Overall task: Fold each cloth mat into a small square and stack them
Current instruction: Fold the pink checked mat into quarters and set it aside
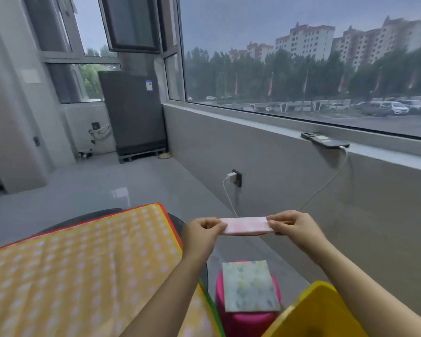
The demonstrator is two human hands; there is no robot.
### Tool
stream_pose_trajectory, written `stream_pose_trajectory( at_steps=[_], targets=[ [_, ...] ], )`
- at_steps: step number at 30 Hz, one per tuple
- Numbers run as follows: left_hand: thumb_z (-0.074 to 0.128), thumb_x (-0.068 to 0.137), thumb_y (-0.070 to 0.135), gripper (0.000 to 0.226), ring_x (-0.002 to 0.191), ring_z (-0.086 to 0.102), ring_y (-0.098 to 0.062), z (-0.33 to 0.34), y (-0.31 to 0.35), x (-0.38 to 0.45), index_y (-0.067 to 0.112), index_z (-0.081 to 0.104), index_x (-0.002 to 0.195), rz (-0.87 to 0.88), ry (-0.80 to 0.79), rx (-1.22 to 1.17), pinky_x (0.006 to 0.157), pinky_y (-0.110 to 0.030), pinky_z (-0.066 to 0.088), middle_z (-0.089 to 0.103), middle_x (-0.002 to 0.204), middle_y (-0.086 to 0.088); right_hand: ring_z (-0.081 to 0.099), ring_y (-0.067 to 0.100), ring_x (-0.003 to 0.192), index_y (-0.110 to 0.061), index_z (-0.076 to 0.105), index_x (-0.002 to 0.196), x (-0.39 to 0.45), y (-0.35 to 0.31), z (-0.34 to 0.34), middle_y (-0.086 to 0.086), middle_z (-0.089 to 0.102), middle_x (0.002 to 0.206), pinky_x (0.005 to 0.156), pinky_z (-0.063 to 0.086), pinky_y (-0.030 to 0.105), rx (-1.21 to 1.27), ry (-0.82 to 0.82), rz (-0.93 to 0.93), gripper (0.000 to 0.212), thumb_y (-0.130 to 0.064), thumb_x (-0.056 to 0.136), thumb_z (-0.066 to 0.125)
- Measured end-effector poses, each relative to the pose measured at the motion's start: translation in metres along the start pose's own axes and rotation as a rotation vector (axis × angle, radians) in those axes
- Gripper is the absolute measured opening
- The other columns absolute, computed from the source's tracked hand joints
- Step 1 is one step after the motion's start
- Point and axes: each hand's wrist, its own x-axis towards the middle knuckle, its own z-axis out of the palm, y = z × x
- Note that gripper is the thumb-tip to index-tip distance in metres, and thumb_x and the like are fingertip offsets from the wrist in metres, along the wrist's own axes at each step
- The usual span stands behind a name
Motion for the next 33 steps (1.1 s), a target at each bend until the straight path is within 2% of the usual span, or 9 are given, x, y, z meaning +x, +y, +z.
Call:
stream_pose_trajectory(
  at_steps=[3, 7, 11, 14, 17, 22, 27, 30, 33],
  targets=[
    [0.074, 0.077, 0.010, 0.029, 0.096, 0.061, -0.014, 0.036, -0.028, 0.007, 0.008, 0.070, 0.105, -0.077, 0.011, 0.009, 0.089, -0.025, 0.046, 0.066, 0.101, 0.003, 0.062, 0.020, 0.103, -0.010, 0.067, 0.113, 0.012, 0.038, -0.003, 0.001, 0.061, 0.115, 0.088, 0.046, 0.030, -0.148, 0.030, 0.027, 0.033, -0.018, 0.081, 0.071],
    [0.070, 0.079, 0.007, 0.035, 0.116, 0.057, -0.020, 0.074, -0.070, 0.023, 0.003, 0.065, 0.114, -0.154, 0.057, 0.032, 0.103, -0.029, 0.040, 0.062, 0.125, -0.008, 0.056, 0.022, 0.113, -0.007, 0.058, 0.126, 0.031, 0.087, 0.008, 0.006, 0.052, 0.132, 0.084, 0.037, 0.022, -0.287, 0.030, 0.048, 0.045, -0.018, 0.083, 0.069],
    [0.064, 0.083, 0.004, 0.035, 0.119, 0.053, -0.021, 0.103, -0.106, 0.040, 0.002, 0.062, 0.119, -0.159, 0.141, 0.077, 0.097, -0.020, 0.036, 0.054, 0.132, -0.010, 0.050, 0.020, 0.117, -0.011, 0.056, 0.129, 0.045, 0.129, 0.025, 0.006, 0.048, 0.132, 0.089, 0.034, 0.018, -0.289, 0.060, 0.072, 0.046, -0.019, 0.085, 0.067],
    [0.057, 0.086, -0.003, 0.033, 0.119, 0.051, -0.023, 0.118, -0.136, 0.039, 0.003, 0.062, 0.118, -0.176, 0.215, 0.098, 0.101, -0.022, 0.034, 0.047, 0.134, -0.012, 0.049, 0.012, 0.109, -0.013, 0.055, 0.129, 0.044, 0.162, 0.042, 0.005, 0.051, 0.124, 0.087, 0.034, 0.016, -0.225, 0.042, 0.100, 0.046, -0.016, 0.085, 0.067],
    [0.049, 0.087, -0.009, 0.035, 0.118, 0.051, -0.025, 0.127, -0.174, 0.028, 0.006, 0.062, 0.116, -0.275, 0.250, 0.127, 0.096, -0.020, 0.032, 0.043, 0.135, -0.009, 0.052, 0.012, 0.100, -0.017, 0.056, 0.127, 0.036, 0.201, 0.062, 0.005, 0.053, 0.114, 0.083, 0.033, 0.013, -0.238, -0.035, 0.160, 0.044, -0.014, 0.085, 0.066],
    [0.049, 0.086, -0.010, 0.039, 0.115, 0.052, -0.026, 0.123, -0.234, 0.009, 0.005, 0.059, 0.120, -0.414, 0.173, 0.228, 0.097, -0.022, 0.033, 0.044, 0.134, -0.013, 0.053, 0.018, 0.113, -0.021, 0.057, 0.127, 0.017, 0.250, 0.090, 0.005, 0.049, 0.118, 0.090, 0.032, 0.013, -0.281, -0.153, 0.317, 0.041, -0.014, 0.087, 0.063],
    [0.051, 0.087, -0.005, 0.039, 0.114, 0.051, -0.027, 0.117, -0.258, 0.005, 0.009, 0.060, 0.122, -0.403, 0.077, 0.337, 0.090, -0.019, 0.031, 0.047, 0.131, -0.009, 0.054, 0.019, 0.109, -0.019, 0.058, 0.124, 0.011, 0.264, 0.103, 0.007, 0.047, 0.117, 0.090, 0.030, 0.011, -0.287, -0.129, 0.352, 0.037, -0.012, 0.088, 0.061],
    [0.054, 0.085, -0.004, 0.040, 0.118, 0.051, -0.026, 0.114, -0.266, 0.007, 0.008, 0.060, 0.122, -0.345, 0.030, 0.401, 0.095, -0.021, 0.034, 0.050, 0.132, -0.010, 0.055, 0.020, 0.102, -0.015, 0.059, 0.122, 0.011, 0.266, 0.110, 0.005, 0.043, 0.110, 0.080, 0.029, 0.006, -0.297, -0.090, 0.357, 0.035, -0.006, 0.088, 0.058],
    [0.055, 0.086, -0.003, 0.040, 0.122, 0.049, -0.025, 0.114, -0.268, 0.006, 0.008, 0.059, 0.125, -0.320, 0.007, 0.416, 0.097, -0.020, 0.033, 0.048, 0.136, -0.010, 0.048, 0.012, 0.089, -0.014, 0.059, 0.122, 0.012, 0.269, 0.114, 0.004, 0.040, 0.109, 0.079, 0.028, 0.005, -0.310, -0.067, 0.361, 0.034, -0.004, 0.089, 0.055]
  ],
)
